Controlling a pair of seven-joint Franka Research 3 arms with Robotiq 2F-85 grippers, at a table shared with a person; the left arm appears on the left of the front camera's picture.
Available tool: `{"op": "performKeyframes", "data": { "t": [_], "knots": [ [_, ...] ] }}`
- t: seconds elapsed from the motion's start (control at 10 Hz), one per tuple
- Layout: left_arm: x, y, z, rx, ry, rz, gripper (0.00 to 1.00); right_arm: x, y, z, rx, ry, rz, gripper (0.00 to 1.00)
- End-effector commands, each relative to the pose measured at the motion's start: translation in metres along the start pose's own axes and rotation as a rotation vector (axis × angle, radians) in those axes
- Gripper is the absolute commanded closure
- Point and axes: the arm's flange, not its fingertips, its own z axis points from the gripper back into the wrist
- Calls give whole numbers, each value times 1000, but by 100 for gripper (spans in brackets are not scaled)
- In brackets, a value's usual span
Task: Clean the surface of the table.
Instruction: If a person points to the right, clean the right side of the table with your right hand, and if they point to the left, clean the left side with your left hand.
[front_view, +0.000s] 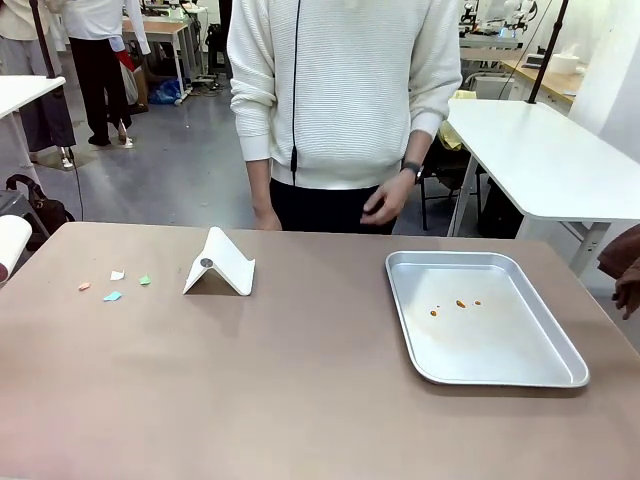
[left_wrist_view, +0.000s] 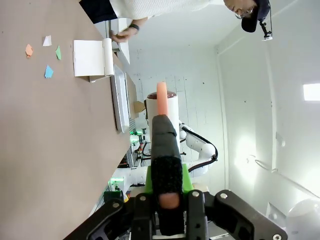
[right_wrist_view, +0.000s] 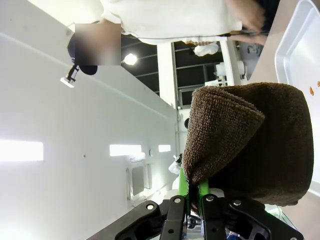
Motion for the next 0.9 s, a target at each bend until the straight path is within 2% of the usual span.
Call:
{"op": "performKeyframes", "data": {
  "t": [0.0,0.8],
  "knots": [
    [-3,-2,-1,1,14,-3,100,-2,8,-2,-7,12,-5,100],
    [-3,-2,-1,1,14,-3,100,-2,8,-2,-7,12,-5,100]
  ]
}}
